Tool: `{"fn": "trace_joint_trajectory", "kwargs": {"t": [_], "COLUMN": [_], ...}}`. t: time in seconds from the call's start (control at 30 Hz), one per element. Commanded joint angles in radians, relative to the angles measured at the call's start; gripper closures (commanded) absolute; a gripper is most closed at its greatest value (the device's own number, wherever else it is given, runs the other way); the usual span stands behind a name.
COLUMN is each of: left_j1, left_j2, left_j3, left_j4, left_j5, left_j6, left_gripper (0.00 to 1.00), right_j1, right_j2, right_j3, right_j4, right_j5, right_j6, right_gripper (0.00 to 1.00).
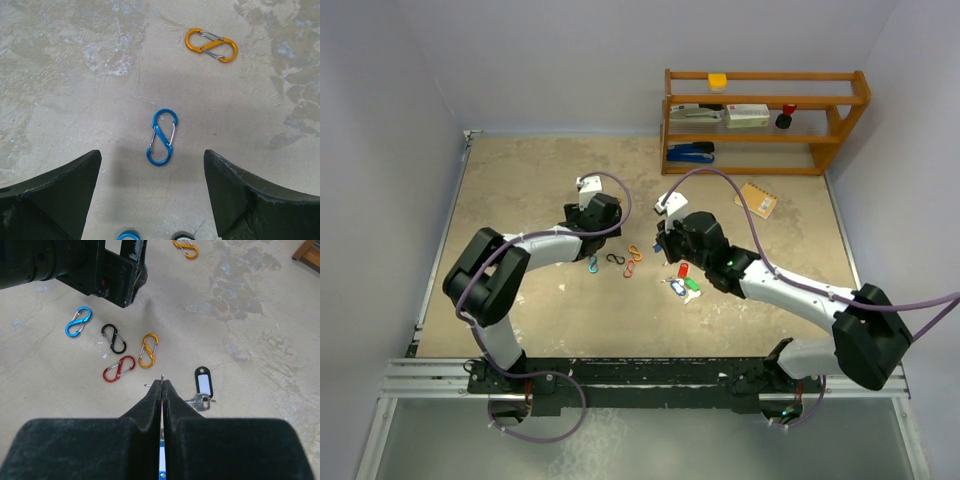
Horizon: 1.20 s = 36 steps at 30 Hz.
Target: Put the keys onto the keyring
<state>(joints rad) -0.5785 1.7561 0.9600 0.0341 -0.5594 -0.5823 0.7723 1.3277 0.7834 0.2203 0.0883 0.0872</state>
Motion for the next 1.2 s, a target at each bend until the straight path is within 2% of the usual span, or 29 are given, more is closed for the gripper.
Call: {"fn": "trace_joint_trajectory", "kwargs": {"t": [0.0,0.73,1.17], "left_j1": [-0.007,-0.032,-0.035], "left_j2": [0.025,0.154,0.171], "left_j3": [0.044,0.094,0.097], "left_j4": [0.021,0.072,0.062], "left_j5": [-0.057,-0.091,-0.108], "left_j6": [0.021,0.051,0.054], "left_gripper": [0.21,0.34,0.43], "right_j1": [0.002,0.003,0.003], "right_j2": [-0.042,-0.128,-0.127], "right_j3": [-0.013,-0.068,-0.062], "right_j4": [0.034,0.059,0.054], "right_j5": [0.029,0.092,0.100], "right_j6": [0.010,0.044,0.040], "right_gripper": [1.00,1.00,1.00]}}
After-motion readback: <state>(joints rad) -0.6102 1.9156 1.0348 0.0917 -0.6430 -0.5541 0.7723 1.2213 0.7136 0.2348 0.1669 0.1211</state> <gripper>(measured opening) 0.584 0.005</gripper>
